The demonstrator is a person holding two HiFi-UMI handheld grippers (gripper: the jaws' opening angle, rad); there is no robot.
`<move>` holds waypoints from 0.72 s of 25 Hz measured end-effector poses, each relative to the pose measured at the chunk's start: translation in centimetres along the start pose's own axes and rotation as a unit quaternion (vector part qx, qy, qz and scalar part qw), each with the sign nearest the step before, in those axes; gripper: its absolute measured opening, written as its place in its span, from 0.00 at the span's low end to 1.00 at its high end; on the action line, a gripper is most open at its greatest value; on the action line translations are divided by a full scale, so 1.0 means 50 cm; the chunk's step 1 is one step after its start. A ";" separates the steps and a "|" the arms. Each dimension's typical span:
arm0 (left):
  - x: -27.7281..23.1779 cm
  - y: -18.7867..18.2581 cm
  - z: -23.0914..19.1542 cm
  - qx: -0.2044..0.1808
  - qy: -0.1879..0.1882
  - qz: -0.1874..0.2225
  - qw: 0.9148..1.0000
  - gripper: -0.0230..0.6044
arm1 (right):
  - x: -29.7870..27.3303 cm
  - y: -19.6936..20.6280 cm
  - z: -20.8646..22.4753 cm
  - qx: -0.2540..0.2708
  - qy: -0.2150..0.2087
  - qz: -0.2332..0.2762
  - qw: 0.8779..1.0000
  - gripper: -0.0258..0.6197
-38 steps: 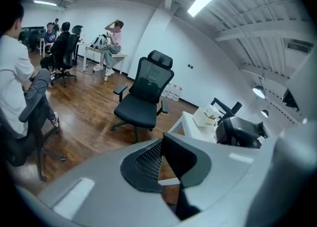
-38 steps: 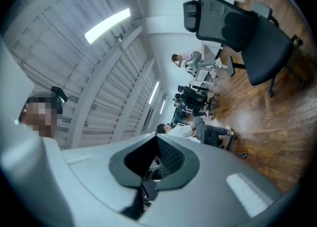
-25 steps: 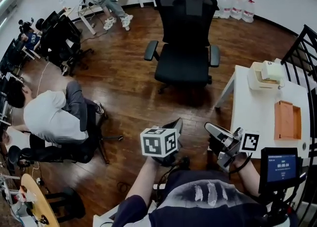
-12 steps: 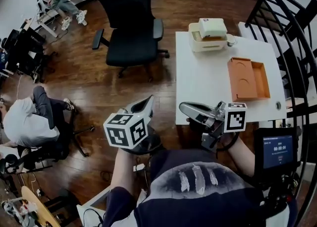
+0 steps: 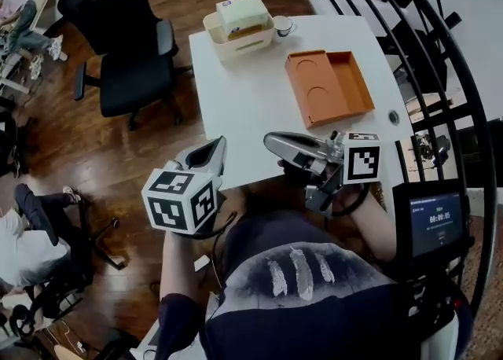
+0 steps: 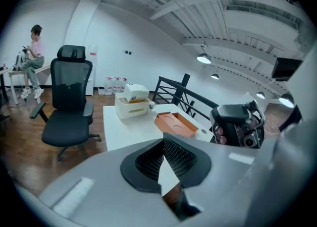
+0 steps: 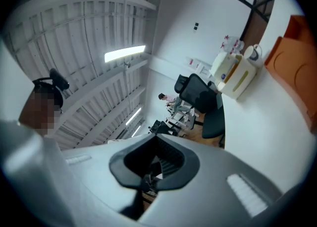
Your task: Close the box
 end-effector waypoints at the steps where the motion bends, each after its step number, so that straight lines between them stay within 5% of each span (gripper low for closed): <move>1: -0.018 -0.010 0.010 0.002 0.020 0.001 1.000 0.06 | 0.018 -0.012 0.001 0.009 0.011 0.008 1.000 0.05; 4: -0.058 -0.060 0.066 0.005 0.070 0.004 0.998 0.06 | 0.081 -0.067 -0.012 0.025 0.035 0.028 0.999 0.05; 7: -0.074 -0.105 0.129 -0.023 0.074 0.004 0.997 0.06 | 0.135 -0.111 -0.031 0.034 0.032 0.037 0.998 0.05; 13: -0.164 -0.155 0.253 -0.050 0.031 0.017 0.998 0.06 | 0.277 -0.196 -0.005 0.040 0.000 0.027 0.999 0.05; 18: -0.248 -0.131 0.365 -0.042 -0.046 0.014 0.998 0.06 | 0.417 -0.225 0.047 0.022 -0.036 -0.045 0.998 0.05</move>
Point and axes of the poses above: the fingertips, and each gripper's own axes: x backward along the fingers, z to its right, y out of its underside, the point moved 4 cm from there along x, backward along the fingers, and after that the axes turned 4 degrees about -y, right-handed, at the moved point
